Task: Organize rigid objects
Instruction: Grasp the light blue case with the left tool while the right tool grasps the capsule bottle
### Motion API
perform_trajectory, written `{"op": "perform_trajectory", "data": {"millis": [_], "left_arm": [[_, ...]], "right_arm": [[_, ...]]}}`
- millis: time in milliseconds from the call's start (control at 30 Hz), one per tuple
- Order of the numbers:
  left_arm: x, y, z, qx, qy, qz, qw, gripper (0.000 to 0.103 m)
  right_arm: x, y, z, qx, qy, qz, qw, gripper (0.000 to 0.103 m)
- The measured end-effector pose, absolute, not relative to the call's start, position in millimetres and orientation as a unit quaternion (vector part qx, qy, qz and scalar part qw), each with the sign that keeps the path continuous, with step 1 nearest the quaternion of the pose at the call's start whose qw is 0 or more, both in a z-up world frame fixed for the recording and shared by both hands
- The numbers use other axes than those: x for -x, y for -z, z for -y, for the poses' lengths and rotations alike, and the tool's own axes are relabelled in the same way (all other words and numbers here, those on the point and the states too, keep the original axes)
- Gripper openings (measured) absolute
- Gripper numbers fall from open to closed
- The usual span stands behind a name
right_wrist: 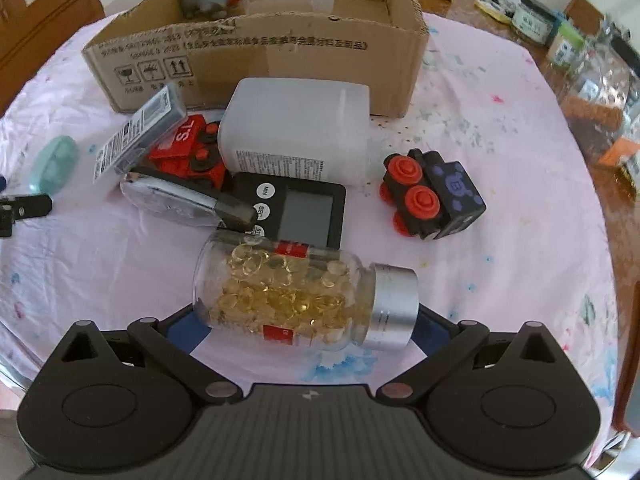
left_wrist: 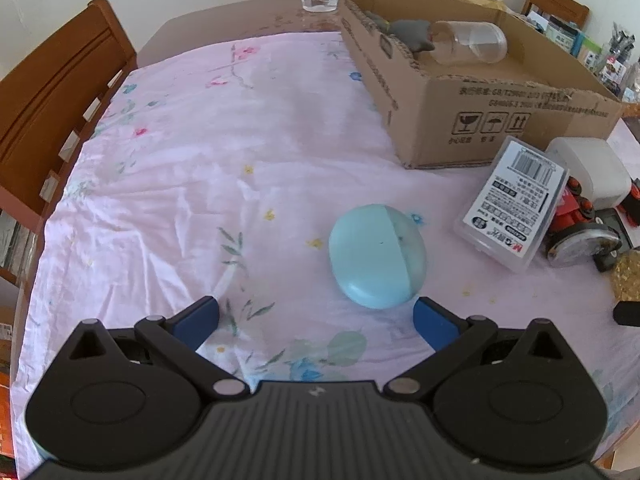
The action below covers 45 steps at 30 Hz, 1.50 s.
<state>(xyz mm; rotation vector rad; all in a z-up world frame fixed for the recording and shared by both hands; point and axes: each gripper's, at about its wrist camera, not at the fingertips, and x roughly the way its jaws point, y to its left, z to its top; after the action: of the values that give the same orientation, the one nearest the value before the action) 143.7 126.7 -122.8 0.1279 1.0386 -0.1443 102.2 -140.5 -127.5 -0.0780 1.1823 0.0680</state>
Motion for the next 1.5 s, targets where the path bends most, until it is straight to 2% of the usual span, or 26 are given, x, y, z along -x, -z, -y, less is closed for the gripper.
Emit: {"op": "perform_trajectory", "data": {"millis": [367,433,667,1000,1500], "left_arm": [[-158,124,-98,-0.070,0.077,-0.481,0.870,0.100],[-156,121,-95,-0.081,0.082,-0.470,0.875,0.087],[-154,117,-91,-0.069,0.092,-0.471,0.875,0.068],[-156,117,-85,-0.072,0.137,-0.470,0.869,0.062],[-157,116,-88,-0.080,0.140,-0.471,0.867,0.060]], "right_arm": [[-99,128,140,0.038,-0.035,-0.542,0.839,0.103],[-97,128,140,0.037,-0.035,-0.540,0.840,0.103],[-95,129,140,0.037,-0.035,-0.534,0.844,0.103],[-95,128,139,0.034,-0.030,-0.533,0.845,0.103],[-107,117,135,0.027,-0.014,-0.547,0.836,0.103]]}}
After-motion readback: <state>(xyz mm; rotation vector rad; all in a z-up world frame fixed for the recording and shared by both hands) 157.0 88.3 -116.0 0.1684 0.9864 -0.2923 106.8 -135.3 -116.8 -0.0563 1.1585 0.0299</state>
